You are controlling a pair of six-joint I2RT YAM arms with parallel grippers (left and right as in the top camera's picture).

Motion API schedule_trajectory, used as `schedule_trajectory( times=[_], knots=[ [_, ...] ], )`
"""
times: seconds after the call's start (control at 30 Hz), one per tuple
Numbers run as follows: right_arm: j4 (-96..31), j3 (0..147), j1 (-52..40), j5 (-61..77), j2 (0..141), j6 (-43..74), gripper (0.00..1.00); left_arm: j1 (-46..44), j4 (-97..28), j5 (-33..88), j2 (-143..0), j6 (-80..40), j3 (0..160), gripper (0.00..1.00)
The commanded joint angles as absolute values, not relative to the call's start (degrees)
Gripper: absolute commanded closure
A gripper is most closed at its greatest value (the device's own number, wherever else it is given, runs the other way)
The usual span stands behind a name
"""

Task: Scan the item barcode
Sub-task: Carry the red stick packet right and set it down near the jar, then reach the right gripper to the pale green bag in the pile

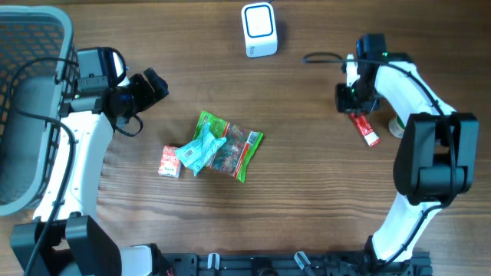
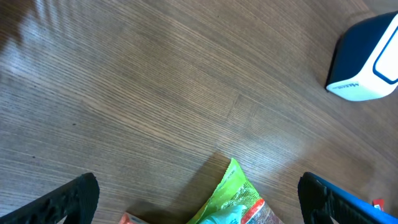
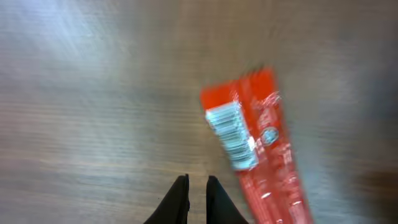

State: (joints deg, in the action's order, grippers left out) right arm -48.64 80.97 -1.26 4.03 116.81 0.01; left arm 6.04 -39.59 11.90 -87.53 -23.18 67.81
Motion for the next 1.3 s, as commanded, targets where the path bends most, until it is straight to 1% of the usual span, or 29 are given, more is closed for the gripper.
schedule_trajectory(
  times=[0.0,0.07,0.1,0.13,0.2,0.37,0.4,0.43,0.53,0.63,0.7,0.8,0.83,0.87,0.9,1.0,1.07,1.1,1.2,1.27],
  knots=[
    [-45.5,75.2,-1.7,0.4,116.8,0.5,0.88,5.9,-39.4,12.4,-87.3,-22.5,68.7,0.0],
    [-44.3,73.6,-1.2,-3.5,116.8,1.3,0.89,5.9,-39.4,12.4,-87.3,-22.5,68.7,0.0],
    [-44.3,73.3,-0.8,-5.8,116.8,2.5,0.94,5.9,-39.5,12.4,-87.3,-22.5,68.7,0.0],
    [-44.5,73.3,-0.3,-7.8,116.8,3.6,0.96,5.9,-39.5,12.4,-87.3,-22.5,68.7,0.0],
    [-44.7,73.3,0.5,-10.2,116.8,4.7,0.95,5.9,-39.4,12.4,-87.3,-22.5,68.7,0.0],
    [-47.8,75.9,1.4,-10.7,116.7,4.4,0.93,5.9,-39.5,12.4,-87.3,-22.5,68.7,0.0],
    [-48.9,76.9,1.3,-9.6,116.6,4.4,0.91,5.9,-39.4,12.4,-87.3,-22.5,68.7,0.0],
    [-50.4,78.4,1.1,-6.9,116.4,4.1,0.91,5.9,-39.4,12.4,-87.3,-22.5,68.7,0.0],
    [-54.5,83.6,-0.5,9.5,114.5,0.8,0.89,5.9,-39.4,12.4,-87.3,-22.5,68.7,0.0],
    [-56.6,86.7,-4.7,23.8,110.9,-0.2,0.83,5.9,-39.5,12.4,-87.3,-22.5,68.7,0.0],
    [-56.3,86.7,-8.8,28.1,108.5,0.0,0.8,5.9,-39.4,12.4,-87.3,-22.5,68.7,0.0],
    [-54.7,86.7,-16.4,31.3,107.4,0.2,0.67,5.9,-39.5,12.4,-87.3,-22.5,68.7,0.0],
    [-54.1,86.5,-18.5,31.6,107.5,0.3,0.61,5.9,-39.4,12.4,-87.3,-22.5,68.7,0.0],
    [-53.3,86.2,-20.3,31.6,107.7,0.7,0.59,5.9,-39.4,12.4,-87.3,-22.5,68.7,0.0],
    [-51.5,85.5,-23.1,31.5,107.7,1.7,0.52,5.9,-39.4,12.4,-87.3,-22.5,68.7,0.0],
    [-45.9,83.2,-30.5,31.3,107.8,1.7,0.47,5.9,-39.4,12.4,-87.3,-22.5,68.7,0.0],
    [-41.3,81.7,-35.1,31.2,108.1,1.7,0.46,5.9,-39.4,12.4,-87.3,-22.5,68.7,0.0],
    [-39.0,81.0,-37.3,30.5,108.3,1.8,0.43,5.9,-39.4,12.4,-87.3,-22.5,68.7,0.0],
    [-34.7,80.0,-42.2,24.8,109.6,5.0,0.24,5.9,-39.4,12.4,-87.3,-22.5,68.7,0.0],
    [-33.0,80.0,-44.8,20.2,110.8,7.5,0.21,5.9,-39.4,12.4,-87.3,-22.5,68.7,0.0]
  ],
)
